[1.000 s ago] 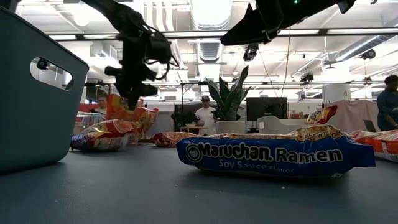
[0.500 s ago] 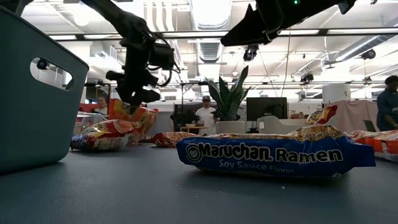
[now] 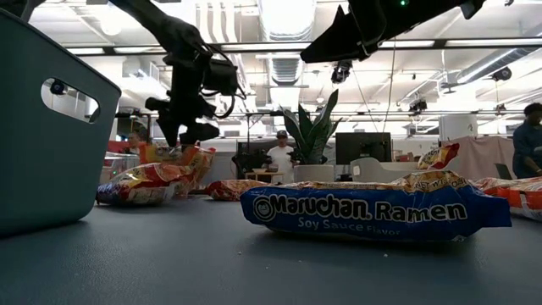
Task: Sort Maruchan noodles
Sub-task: Put the orange noodle pack into the transparent bin, then put the blue noodle pack into the blue bin
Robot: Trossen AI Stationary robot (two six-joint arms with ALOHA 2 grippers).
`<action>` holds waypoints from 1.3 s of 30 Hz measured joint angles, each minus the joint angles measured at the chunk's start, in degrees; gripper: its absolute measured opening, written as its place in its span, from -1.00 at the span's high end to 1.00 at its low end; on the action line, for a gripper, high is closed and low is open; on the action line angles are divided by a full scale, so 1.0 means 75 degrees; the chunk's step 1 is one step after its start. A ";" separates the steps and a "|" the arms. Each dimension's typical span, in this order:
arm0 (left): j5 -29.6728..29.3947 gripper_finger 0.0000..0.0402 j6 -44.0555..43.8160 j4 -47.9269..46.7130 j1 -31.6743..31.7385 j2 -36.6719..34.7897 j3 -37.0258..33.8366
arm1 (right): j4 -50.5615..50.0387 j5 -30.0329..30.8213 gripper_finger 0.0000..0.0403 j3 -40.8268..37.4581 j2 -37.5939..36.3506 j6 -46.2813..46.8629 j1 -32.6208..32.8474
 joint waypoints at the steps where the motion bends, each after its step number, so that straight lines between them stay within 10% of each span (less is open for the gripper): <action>1: 0.0055 0.03 0.0011 0.0008 -0.0008 0.0000 -0.0003 | 0.0000 0.0000 0.36 0.0000 0.0000 -0.0002 0.0000; 39: -0.0074 0.02 0.0962 -0.0796 -0.1089 -0.0375 0.1108 | 0.0032 0.0000 0.36 0.0100 0.0003 0.0845 0.0000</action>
